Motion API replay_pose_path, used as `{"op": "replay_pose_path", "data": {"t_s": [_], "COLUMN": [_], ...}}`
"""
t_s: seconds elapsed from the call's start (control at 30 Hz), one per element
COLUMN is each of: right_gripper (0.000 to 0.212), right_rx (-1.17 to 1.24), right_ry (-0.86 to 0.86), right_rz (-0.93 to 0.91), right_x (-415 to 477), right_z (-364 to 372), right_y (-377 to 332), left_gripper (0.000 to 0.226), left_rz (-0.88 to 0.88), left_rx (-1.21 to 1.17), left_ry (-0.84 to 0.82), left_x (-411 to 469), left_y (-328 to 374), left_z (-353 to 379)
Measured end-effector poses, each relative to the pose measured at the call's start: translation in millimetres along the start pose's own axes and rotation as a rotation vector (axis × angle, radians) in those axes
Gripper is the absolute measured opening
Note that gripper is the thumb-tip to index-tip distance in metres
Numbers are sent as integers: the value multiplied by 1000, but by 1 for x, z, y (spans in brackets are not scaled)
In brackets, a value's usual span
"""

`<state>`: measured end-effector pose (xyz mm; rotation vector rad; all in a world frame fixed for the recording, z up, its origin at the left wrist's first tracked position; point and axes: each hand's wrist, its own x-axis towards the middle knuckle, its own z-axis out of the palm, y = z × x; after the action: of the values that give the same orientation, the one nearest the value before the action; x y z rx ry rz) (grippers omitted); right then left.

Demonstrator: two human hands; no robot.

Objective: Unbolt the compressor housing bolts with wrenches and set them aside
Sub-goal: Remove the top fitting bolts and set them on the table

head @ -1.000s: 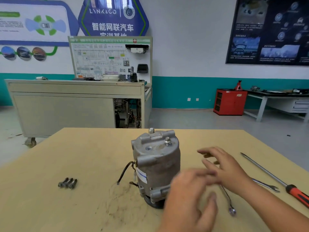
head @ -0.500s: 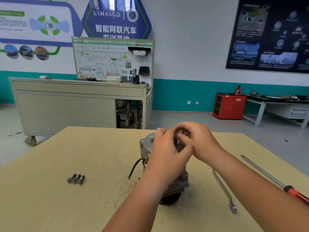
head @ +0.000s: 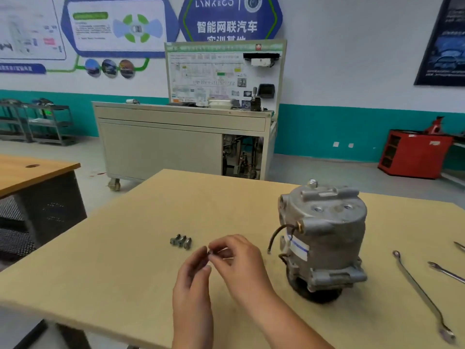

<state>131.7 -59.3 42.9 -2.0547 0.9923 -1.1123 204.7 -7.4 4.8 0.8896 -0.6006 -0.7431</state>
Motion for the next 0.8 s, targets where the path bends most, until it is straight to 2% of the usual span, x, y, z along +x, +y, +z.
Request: {"op": "replay_pose_path", "data": {"t_s": [0.03,0.1,0.13,0.17,0.23,0.3,0.37,0.43,0.53,0.63,0.8], "right_gripper": [13,15,16,15,13,14,15,18,27,43,19], "right_rx": [-44,-146,-196,-239,-289,-317,-351,-364,-377,-362,-398], "right_ry": [-23,-76,-100,-117,-132,-148,-175,-167,-87,-174,-263], "right_rz": [59,146,169,179,184,189,191,201,194,218,218], "right_x": [13,39,49,58,69,74,75,74,80,90,98], "right_z": [17,46,57,66,77,82,82,82,80,83,93], "right_y": [13,35,44,50,58,61,63,64,66,63,58], "left_gripper": [27,30,34,40,50,55,57,52,27,21,18], "left_rz": [-145,-267,-236,-233,-301,-423,-518,-526,-422,-369,-384], "left_rx": [-42,-117,63,219,53,-187,-252,-286,-270,-212,-214], "left_ry": [45,130,57,74,67,142,216,240,303,339,348], "left_x": [8,27,30,35,47,61,69,70,70,70,71], "left_y": [-4,-10,-5,0,1,0,-2,0,-2,-1,-5], "left_z": [-8,-23,-30,-34,-35,-34,-27,-25,-25,-28,-30]}}
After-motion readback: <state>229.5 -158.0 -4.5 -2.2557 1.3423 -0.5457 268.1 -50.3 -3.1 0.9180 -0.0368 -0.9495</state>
